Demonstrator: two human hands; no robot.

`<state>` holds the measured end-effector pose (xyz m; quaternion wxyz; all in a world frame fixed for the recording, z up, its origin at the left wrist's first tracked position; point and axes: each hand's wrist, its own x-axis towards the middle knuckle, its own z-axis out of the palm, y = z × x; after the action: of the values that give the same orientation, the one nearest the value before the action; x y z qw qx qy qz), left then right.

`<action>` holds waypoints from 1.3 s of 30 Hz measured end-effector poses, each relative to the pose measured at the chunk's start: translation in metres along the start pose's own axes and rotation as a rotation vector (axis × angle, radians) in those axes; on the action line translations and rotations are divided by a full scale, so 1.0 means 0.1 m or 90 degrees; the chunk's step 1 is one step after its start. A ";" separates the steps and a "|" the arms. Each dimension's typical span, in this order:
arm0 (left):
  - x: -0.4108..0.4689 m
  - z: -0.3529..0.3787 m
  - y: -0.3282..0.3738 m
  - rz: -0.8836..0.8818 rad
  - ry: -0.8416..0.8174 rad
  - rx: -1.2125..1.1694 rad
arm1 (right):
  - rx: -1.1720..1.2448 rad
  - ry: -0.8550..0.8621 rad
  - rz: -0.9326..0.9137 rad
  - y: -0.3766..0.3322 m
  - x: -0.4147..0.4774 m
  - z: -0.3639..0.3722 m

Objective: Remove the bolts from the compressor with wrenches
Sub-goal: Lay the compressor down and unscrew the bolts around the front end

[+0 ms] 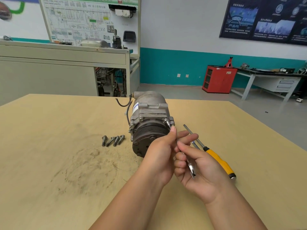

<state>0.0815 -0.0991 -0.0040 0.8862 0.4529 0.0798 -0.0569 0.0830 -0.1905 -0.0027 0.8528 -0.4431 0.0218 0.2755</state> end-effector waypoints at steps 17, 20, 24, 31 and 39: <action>0.02 -0.10 0.03 -0.035 0.108 0.000 | -0.194 0.038 -0.129 0.17 0.07 0.08; 0.01 -0.14 0.05 -0.053 0.084 -0.028 | -0.200 0.017 -0.117 0.20 0.08 0.06; 0.00 -0.18 0.07 -0.070 0.060 -0.015 | -0.113 -0.071 -0.044 0.16 0.06 -0.01; 0.04 -0.16 -0.03 -0.046 0.057 -0.063 | -0.086 -0.016 -0.027 0.16 0.10 -0.06; 0.03 -0.12 -0.01 0.008 0.070 -0.008 | -0.145 0.031 -0.078 0.12 0.10 -0.07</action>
<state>0.0834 -0.0899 -0.0123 0.8837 0.4502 0.1256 -0.0258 0.0867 -0.1855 -0.0185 0.8115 -0.5439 -0.0162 0.2132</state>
